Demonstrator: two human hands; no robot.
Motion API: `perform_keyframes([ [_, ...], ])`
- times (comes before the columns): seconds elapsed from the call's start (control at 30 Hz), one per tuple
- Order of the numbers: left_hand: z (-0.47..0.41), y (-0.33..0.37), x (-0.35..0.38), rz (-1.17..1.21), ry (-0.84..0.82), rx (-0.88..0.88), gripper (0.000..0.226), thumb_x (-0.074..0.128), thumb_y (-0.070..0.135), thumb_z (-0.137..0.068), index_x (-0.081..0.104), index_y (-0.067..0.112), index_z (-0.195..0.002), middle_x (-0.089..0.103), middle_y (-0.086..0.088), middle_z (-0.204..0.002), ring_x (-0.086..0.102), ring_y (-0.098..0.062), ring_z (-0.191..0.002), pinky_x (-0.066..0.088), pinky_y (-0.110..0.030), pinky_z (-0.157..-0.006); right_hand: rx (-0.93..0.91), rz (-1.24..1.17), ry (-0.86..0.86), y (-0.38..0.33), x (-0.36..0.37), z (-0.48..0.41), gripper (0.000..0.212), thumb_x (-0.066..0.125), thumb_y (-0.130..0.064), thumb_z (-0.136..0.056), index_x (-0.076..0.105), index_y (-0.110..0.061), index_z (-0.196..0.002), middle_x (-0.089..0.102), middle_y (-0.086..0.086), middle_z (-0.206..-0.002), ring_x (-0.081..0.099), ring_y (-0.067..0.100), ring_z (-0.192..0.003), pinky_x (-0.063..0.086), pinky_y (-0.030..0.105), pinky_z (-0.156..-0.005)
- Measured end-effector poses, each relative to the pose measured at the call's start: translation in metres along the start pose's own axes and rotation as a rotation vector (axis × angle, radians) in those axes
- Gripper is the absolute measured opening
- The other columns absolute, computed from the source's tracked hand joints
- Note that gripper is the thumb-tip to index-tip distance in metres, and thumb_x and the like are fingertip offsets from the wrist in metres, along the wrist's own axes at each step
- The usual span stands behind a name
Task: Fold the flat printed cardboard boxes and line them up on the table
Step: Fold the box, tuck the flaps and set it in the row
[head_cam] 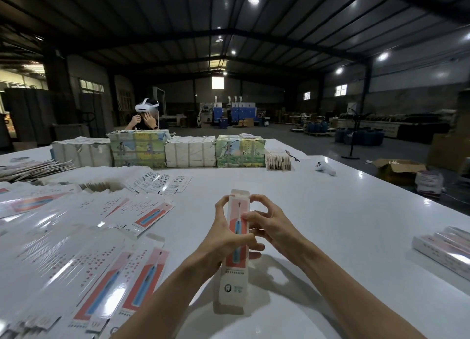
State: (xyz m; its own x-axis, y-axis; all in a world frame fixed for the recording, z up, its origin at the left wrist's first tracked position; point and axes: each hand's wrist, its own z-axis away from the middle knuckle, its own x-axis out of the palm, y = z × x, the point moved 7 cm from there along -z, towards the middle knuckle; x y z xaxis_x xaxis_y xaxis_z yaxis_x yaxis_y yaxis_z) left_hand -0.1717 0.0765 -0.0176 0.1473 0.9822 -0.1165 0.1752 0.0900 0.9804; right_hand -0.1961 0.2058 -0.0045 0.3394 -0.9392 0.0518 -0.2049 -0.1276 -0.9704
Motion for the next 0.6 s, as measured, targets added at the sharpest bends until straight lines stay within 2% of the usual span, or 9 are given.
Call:
perform_keyframes([
  [0.1, 0.002, -0.003, 0.0, -0.019, -0.033, -0.021, 0.105, 0.088, 0.007, -0.08, 0.019, 0.051, -0.146, 0.055, -0.015, -0.128, 0.079, -0.035, -0.087, 0.066, -0.05, -0.077, 0.044, 0.017, -0.048, 0.005, 0.002, -0.001, 0.051, 0.081, -0.032, -0.091, 0.052, -0.024, -0.133, 0.076, 0.015, -0.112, 0.075, 0.04, -0.101, 0.064, 0.04, -0.082],
  [0.23, 0.005, -0.003, 0.001, -0.001, -0.052, -0.027, 0.101, 0.089, 0.012, -0.082, 0.02, 0.048, -0.145, 0.057, -0.016, -0.126, 0.079, -0.034, -0.085, 0.066, -0.045, -0.073, 0.045, 0.031, -0.066, 0.007, 0.002, -0.001, 0.053, 0.078, -0.037, -0.093, 0.048, -0.021, -0.134, 0.076, 0.013, -0.112, 0.075, 0.038, -0.103, 0.064, 0.04, -0.084],
  [0.37, 0.005, 0.001, 0.003, 0.044, -0.092, -0.046, 0.106, 0.091, 0.016, -0.073, 0.019, 0.05, -0.143, 0.056, -0.013, -0.123, 0.079, -0.032, -0.085, 0.065, -0.038, -0.068, 0.026, 0.044, 0.053, 0.0, -0.001, 0.001, 0.043, 0.053, -0.057, -0.103, 0.049, -0.028, -0.134, 0.075, 0.01, -0.114, 0.078, 0.035, -0.097, 0.065, 0.038, -0.078],
  [0.43, 0.005, 0.0, 0.004, 0.018, -0.122, -0.044, 0.103, 0.089, 0.015, -0.072, 0.022, 0.058, -0.137, 0.055, -0.01, -0.125, 0.079, -0.03, -0.088, 0.065, -0.038, -0.069, 0.033, 0.078, 0.137, -0.002, -0.008, 0.002, 0.037, 0.046, -0.051, -0.109, 0.05, -0.028, -0.137, 0.073, 0.011, -0.116, 0.078, 0.031, -0.095, 0.065, 0.038, -0.074],
  [0.5, 0.006, -0.002, 0.007, -0.012, -0.155, -0.029, 0.1, 0.089, 0.015, -0.074, 0.024, 0.068, -0.128, 0.055, -0.009, -0.126, 0.079, -0.028, -0.09, 0.065, -0.035, -0.069, 0.003, 0.12, 0.155, -0.005, -0.013, 0.003, 0.033, 0.05, -0.038, -0.11, 0.057, -0.022, -0.137, 0.074, 0.011, -0.113, 0.079, 0.031, -0.093, 0.066, 0.042, -0.072],
  [0.6, 0.006, -0.004, 0.008, -0.046, -0.17, -0.008, 0.1, 0.092, 0.018, -0.072, 0.026, 0.077, -0.119, 0.054, -0.004, -0.123, 0.079, -0.018, -0.09, 0.064, -0.031, -0.067, -0.079, 0.16, 0.116, -0.014, -0.016, 0.008, 0.025, 0.058, -0.029, -0.107, 0.065, -0.019, -0.129, 0.077, 0.01, -0.106, 0.078, 0.04, -0.079, 0.066, 0.045, -0.065],
])
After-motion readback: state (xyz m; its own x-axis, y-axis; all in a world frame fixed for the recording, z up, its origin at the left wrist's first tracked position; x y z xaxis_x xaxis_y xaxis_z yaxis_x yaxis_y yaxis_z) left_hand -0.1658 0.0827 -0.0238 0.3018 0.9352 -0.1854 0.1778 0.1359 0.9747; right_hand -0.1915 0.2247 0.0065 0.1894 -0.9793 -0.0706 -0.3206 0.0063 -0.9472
